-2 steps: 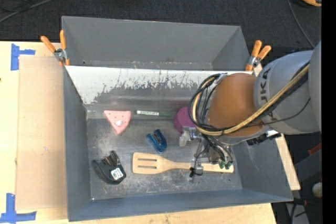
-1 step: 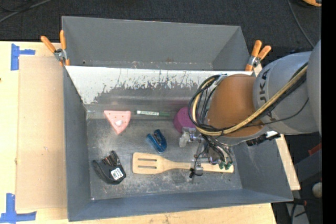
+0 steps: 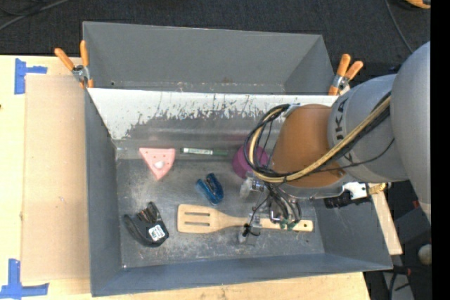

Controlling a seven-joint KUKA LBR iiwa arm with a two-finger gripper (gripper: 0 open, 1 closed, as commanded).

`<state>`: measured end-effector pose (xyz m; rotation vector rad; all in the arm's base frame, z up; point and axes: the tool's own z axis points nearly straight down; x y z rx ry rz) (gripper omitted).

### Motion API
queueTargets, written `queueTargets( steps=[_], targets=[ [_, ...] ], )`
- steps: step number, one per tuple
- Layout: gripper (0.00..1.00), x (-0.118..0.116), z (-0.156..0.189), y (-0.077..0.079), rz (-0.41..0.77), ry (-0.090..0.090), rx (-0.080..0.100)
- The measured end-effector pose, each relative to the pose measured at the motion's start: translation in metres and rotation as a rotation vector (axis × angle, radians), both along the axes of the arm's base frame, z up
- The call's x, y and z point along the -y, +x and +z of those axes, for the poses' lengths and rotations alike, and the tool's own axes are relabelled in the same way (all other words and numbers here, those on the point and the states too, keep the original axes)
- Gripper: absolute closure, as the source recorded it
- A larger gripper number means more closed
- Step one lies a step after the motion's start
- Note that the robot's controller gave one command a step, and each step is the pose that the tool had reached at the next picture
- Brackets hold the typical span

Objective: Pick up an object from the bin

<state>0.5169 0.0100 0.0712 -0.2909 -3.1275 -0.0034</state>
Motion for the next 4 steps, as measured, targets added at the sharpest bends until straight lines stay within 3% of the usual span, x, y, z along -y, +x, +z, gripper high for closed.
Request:
queueTargets(
  steps=[1, 4],
  targets=[
    [1.00, -0.022, -0.002, 0.000, 0.141, 0.000, -0.003],
    [1.00, -0.022, 0.026, -0.001, 0.144, 0.001, -0.006]
  ],
)
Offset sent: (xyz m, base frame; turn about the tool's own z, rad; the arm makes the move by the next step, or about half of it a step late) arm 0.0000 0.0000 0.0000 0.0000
